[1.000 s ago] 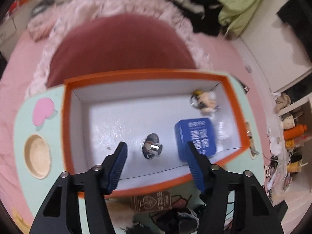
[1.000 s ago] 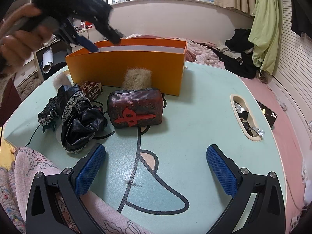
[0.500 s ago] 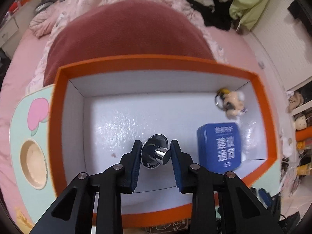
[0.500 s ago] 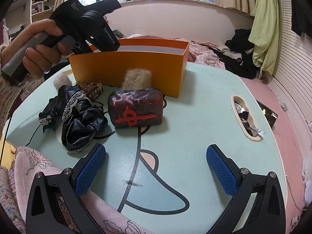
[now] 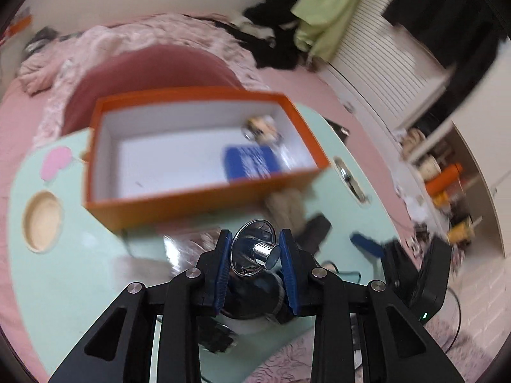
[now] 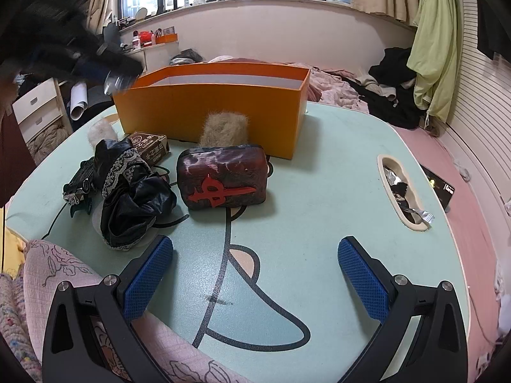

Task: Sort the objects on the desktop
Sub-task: 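Lift the silver cone out with the left gripper and release it on the mat, then reach the right gripper into the orange box and grasp the cartoon figurine keychain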

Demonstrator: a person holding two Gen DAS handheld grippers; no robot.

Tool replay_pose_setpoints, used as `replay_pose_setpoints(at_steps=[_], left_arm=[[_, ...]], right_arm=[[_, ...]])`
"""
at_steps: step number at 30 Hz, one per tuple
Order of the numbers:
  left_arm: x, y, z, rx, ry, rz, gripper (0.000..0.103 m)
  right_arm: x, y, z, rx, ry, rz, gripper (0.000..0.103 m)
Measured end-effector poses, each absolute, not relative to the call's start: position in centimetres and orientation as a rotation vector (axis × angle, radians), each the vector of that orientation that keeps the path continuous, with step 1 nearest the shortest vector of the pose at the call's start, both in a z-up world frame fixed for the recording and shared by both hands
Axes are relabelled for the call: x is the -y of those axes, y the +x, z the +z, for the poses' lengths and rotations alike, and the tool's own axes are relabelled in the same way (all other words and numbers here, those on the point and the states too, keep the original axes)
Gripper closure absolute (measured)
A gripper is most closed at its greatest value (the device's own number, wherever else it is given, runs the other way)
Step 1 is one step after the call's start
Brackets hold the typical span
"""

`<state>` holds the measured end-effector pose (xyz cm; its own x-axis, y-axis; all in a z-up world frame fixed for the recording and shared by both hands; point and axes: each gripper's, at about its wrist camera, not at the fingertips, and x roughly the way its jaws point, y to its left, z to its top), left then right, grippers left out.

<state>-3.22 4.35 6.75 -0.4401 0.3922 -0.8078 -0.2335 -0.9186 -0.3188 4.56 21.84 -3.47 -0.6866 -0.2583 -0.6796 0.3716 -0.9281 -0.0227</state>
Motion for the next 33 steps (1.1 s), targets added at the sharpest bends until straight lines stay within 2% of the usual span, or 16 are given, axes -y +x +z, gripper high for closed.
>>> replay_pose_setpoints(at_steps=[3,5,6,8,10,13,16,20,23,28,31,33], left_arm=[[-6.4,-3.3,5.9,0.174,-1.403,2.365,0.075],[-7.3,-3.8,5.3,0.143,-1.425,2.377,0.069],[-7.5,-3.9,5.2,0.136,-1.431,2.384,0.057],[-7.3,-3.6,5.5,0.148,-1.396,2.412,0.049],[-6.7,-2.9,6.3,0.181,-1.345,2.425,0.033],[-5.1,-0.6,7.7,0.22,-1.253,2.485,0.023],[-3.7,2.2,8.1,0.164,-1.206,2.581,0.012],[-2.1,6.7,6.4,0.047,-1.171,2.672,0.008],[-1.2,9.0,3.9,0.043,-1.198,2.635,0.008],[-2.4,9.2,0.3,-0.01,-1.302,2.604,0.008],[-3.6,8.4,-0.5,-0.124,-1.309,2.648,0.002],[-3.5,7.4,-0.7,-0.137,-1.343,2.647,0.0]], right_arm=[[-21.8,4.6,-3.5,-0.225,1.012,-2.597,0.0],[-21.8,4.6,-3.5,-0.225,1.011,-2.597,0.0],[-21.8,4.6,-3.5,-0.225,1.011,-2.597,0.0],[-21.8,4.6,-3.5,-0.225,1.011,-2.597,0.0],[-21.8,4.7,-3.5,-0.225,1.011,-2.597,0.0],[-21.8,4.7,-3.5,-0.225,1.011,-2.597,0.0],[-21.8,4.7,-3.5,-0.225,1.011,-2.598,0.0],[-21.8,4.7,-3.5,-0.225,1.011,-2.598,0.0],[-21.8,4.7,-3.5,-0.225,1.01,-2.598,0.0],[-21.8,4.8,-3.5,-0.225,1.01,-2.598,0.0],[-21.8,4.8,-3.5,-0.225,1.01,-2.598,0.0],[-21.8,4.8,-3.5,-0.224,1.01,-2.598,0.0]])
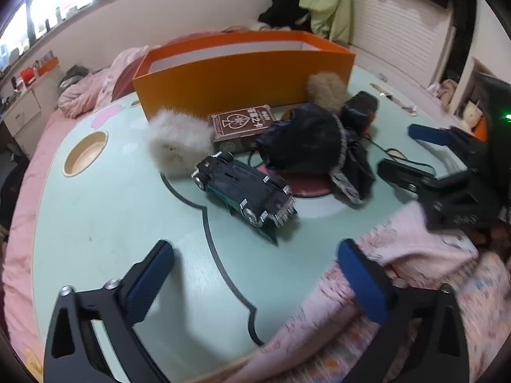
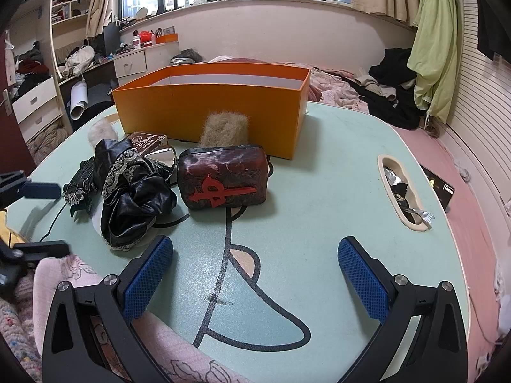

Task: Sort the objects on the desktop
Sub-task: 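Reach the right gripper into the orange box and grasp the cartoon figurine keychain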

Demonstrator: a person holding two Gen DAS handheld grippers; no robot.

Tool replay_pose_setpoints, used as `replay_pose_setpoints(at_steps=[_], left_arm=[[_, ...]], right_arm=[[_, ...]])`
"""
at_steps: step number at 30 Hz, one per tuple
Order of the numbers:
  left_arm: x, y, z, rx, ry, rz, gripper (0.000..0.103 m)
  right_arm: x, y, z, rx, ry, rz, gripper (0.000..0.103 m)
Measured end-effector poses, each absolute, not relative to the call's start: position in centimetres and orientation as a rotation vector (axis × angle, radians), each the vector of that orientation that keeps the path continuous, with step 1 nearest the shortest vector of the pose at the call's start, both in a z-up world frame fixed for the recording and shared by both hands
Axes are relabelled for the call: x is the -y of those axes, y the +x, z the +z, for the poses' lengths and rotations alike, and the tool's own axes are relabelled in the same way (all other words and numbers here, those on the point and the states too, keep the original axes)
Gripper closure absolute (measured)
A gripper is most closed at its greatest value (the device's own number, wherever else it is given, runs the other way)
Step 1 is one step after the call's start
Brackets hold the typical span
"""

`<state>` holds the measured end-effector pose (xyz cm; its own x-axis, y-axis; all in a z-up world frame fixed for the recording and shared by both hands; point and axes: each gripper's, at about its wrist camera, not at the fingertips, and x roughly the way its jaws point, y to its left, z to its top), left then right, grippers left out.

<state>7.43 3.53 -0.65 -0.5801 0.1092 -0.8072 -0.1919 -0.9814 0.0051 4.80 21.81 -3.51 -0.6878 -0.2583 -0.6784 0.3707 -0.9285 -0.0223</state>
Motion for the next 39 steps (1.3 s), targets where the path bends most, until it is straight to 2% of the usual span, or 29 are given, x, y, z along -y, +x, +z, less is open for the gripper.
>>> replay_pose_setpoints(at_steps=[18,21,25,26,27,28,30,31,35,39], left_arm=[[-2.5,6.4,-0.9,-0.08,-1.318,2.746,0.0],[-2.3,6.3,-1.0,-0.075,-1.317,2.747,0.0],[-2.2,6.3,-1.0,-0.075,-1.317,2.747,0.0],[-2.2,6.3,-1.0,-0.074,-1.317,2.747,0.0],[-2.2,6.3,-1.0,-0.075,-1.317,2.747,0.0],[-2.2,6.3,-1.0,-0.075,-1.317,2.747,0.0],[-2.2,6.3,-1.0,-0.075,-1.317,2.747,0.0],[-2.2,6.3,-1.0,-0.075,-1.317,2.747,0.0],[-2.2,6.2,-1.0,-0.074,-1.315,2.747,0.0],[-2.0,6.1,-1.0,-0.074,-1.31,2.748,0.0]], right_arm=[[-21.7,4.4,-3.2,-0.246,1.047,-2.581,0.0],[-21.5,3.6,-1.5,-0.279,1.087,-2.543,0.0],[-21.9,2.4,4.1,-0.249,0.947,-2.629,0.0],[-21.8,1.4,5.6,-0.248,0.941,-2.635,0.004],[-21.7,0.2,6.7,-0.249,0.951,-2.628,0.015],[-21.3,-1.2,7.8,-0.256,0.973,-2.607,0.021],[-19.9,-4.6,9.1,-0.304,1.051,-2.53,0.05],[-18.9,-6.5,9.3,-0.353,1.102,-2.481,0.055],[-14.6,-13.0,6.8,-0.659,1.331,-2.349,0.056],[-12.8,-16.4,4.0,-0.819,1.463,-2.299,0.056]])
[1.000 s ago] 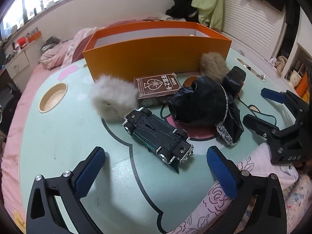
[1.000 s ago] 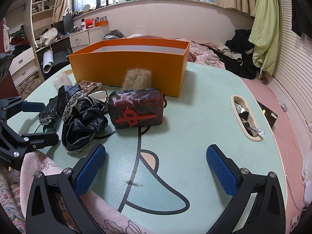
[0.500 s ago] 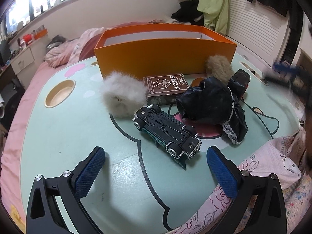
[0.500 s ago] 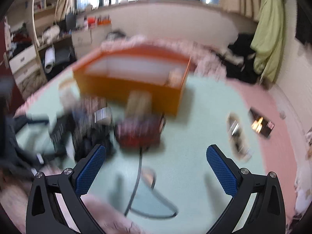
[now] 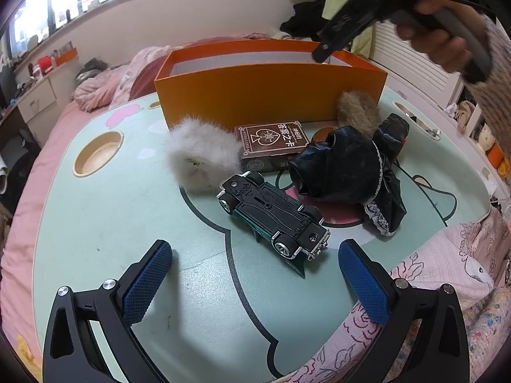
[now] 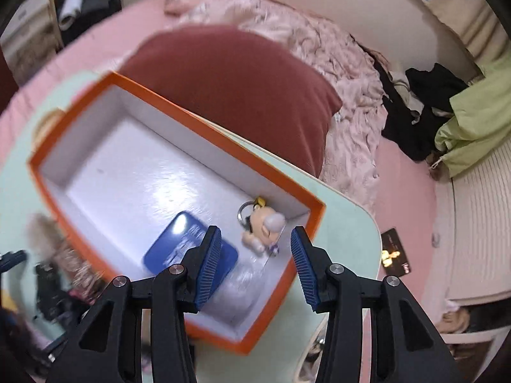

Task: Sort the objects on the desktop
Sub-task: 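Reach the right gripper into the orange box and grasp the cartoon figurine keychain, then carry the figurine out with the right gripper and release it beside the card box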

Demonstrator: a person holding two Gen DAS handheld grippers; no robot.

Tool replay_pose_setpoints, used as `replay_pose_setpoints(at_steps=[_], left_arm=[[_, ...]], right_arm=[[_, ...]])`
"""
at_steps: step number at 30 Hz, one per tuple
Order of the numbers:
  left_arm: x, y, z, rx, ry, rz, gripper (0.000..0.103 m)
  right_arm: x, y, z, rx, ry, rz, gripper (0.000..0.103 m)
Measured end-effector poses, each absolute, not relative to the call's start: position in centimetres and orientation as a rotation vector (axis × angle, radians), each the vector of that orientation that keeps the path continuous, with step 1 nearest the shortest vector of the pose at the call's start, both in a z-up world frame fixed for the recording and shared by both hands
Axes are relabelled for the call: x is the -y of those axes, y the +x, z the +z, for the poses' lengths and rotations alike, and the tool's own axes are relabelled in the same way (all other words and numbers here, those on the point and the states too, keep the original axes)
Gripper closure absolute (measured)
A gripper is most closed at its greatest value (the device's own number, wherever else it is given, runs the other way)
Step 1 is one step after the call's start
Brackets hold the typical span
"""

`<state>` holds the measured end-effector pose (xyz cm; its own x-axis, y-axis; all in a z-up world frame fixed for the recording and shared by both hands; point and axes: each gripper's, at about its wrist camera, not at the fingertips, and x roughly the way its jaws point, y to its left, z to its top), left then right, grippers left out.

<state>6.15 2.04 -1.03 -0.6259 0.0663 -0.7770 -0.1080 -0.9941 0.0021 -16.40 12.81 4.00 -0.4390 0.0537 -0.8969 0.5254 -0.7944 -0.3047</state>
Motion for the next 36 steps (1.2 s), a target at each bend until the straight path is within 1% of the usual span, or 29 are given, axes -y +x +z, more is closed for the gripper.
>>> replay_pose_setpoints(at_steps=[5,8,11,13,14,16,19,21,24,26,29,32,36], left_arm=[[-2.0,6.2,-1.0,-0.073,-1.307,2.748,0.0],[-2.1,6.2,-1.0,-0.072,-1.307,2.749,0.0],[-2.2,6.2,-1.0,-0.075,-1.306,2.751,0.0],[-2.3,6.2,-1.0,-0.076,-1.305,2.751,0.0],[-2.3,6.2,-1.0,-0.073,-1.306,2.751,0.0],[-2.3,6.2,-1.0,-0.073,-1.306,2.751,0.0],[-2.3,6.2,-1.0,-0.072,-1.306,2.75,0.0],[-2.3,6.1,-1.0,-0.072,-1.306,2.751,0.0],[-2.3,6.2,-1.0,-0.072,-1.305,2.752,0.0],[-2.3,6.2,-1.0,-0.072,-1.306,2.752,0.0],[-2.2,6.2,-1.0,-0.071,-1.306,2.752,0.0],[-2.3,6.2,-1.0,-0.071,-1.308,2.754,0.0],[-2.3,6.2,-1.0,-0.07,-1.308,2.754,0.0]], right_arm=[[-12.1,-18.9,2.5,-0.76,1.587,-2.263,0.056],[-11.8,-20.2,1.2,-0.831,1.651,-2.295,0.056],[-11.9,-21.2,-0.2,-0.864,1.718,-2.286,0.056],[-11.9,-21.2,-0.6,-0.848,1.744,-2.271,0.059],[-11.9,-21.1,-0.7,-0.815,1.755,-2.261,0.065],[-12.4,-21.3,-0.4,-0.735,1.776,-2.243,0.067],[-12.8,-21.3,0.3,-0.648,1.743,-2.247,0.067],[-13.3,-20.7,1.8,-0.565,1.676,-2.274,0.067],[-14.2,-19.1,5.4,-0.426,1.539,-2.299,0.067],[-14.9,-17.0,8.5,-0.367,1.427,-2.325,0.067],[-16.5,-13.6,11.6,-0.313,1.309,-2.344,0.067],[-17.8,-10.4,12.0,-0.306,1.268,-2.311,0.067],[-17.5,-7.6,9.0,-0.351,1.287,-2.208,0.067]])
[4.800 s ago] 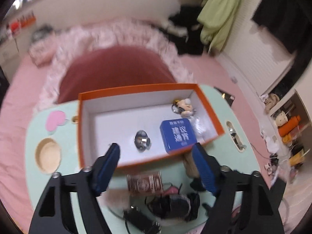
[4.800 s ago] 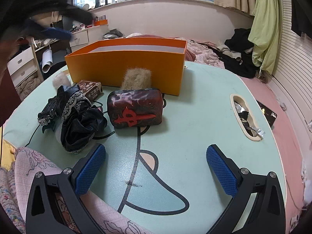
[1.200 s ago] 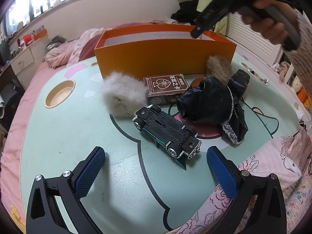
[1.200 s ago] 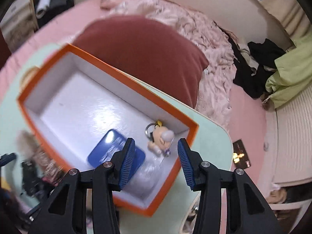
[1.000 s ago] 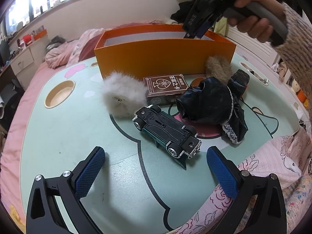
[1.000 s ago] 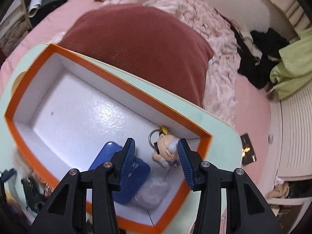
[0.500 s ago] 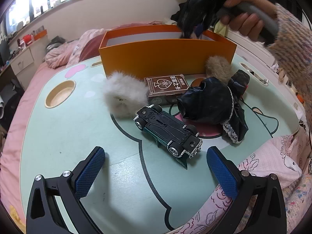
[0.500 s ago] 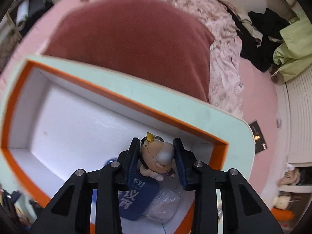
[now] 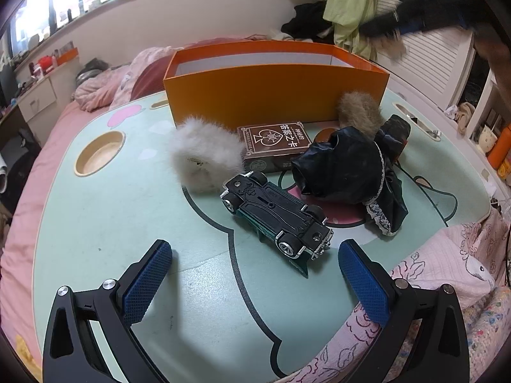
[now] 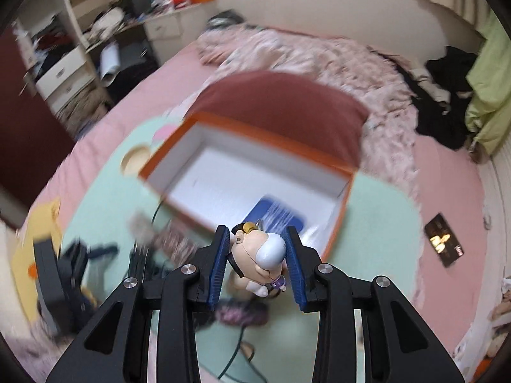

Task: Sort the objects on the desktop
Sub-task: 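Carry the figurine out with the right gripper and release it beside the card box, then reach the left gripper into the orange box and grasp the blue printed tin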

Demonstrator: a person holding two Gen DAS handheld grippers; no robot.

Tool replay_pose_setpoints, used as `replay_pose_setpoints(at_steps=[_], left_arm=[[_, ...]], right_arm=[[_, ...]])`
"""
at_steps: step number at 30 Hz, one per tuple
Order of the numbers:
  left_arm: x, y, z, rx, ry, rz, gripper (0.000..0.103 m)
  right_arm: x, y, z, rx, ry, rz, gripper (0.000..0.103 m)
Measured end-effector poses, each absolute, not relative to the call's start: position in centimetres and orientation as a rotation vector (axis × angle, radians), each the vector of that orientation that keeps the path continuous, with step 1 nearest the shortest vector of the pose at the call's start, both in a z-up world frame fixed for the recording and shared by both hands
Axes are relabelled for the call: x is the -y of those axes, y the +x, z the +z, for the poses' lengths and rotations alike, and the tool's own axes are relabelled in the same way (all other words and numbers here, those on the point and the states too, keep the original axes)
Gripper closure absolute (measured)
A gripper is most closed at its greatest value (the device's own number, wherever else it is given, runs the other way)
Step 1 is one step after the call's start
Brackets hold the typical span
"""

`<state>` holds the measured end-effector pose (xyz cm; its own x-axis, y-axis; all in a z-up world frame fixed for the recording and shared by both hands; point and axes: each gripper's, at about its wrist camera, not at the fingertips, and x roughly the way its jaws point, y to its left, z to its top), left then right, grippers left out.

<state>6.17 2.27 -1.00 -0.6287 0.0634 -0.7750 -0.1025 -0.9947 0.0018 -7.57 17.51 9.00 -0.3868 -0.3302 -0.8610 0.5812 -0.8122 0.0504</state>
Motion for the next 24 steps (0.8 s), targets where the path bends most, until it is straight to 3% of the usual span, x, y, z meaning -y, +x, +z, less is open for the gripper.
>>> replay_pose_setpoints(at_steps=[6,10,11,14,19,24], left_arm=[[-2.3,6.2,-1.0,-0.069,-1.307,2.754,0.0],[-2.3,6.1,-1.0,-0.068,-1.308,2.757,0.0],[-2.3,6.1,-1.0,-0.067,-1.308,2.759,0.0],[-2.4,6.2,-1.0,-0.065,-1.308,2.76,0.0],[-2.3,6.2,-1.0,-0.065,-1.308,2.761,0.0],[-2.3,6.2,-1.0,-0.065,-1.308,2.761,0.0]], right_arm=[[-14.5,-6.7,3.9,-0.402,1.335,-2.13,0.067],[-14.0,-6.4,3.3,-0.369,1.262,-2.217,0.066],[-14.4,-6.2,3.6,-0.321,1.235,-2.236,0.064],[-16.1,-4.9,4.6,-0.214,1.127,-2.322,0.03],[-18.5,-0.2,4.8,-0.192,0.942,-2.544,0.028],[-21.2,2.9,1.8,-0.126,0.945,-2.544,0.028]])
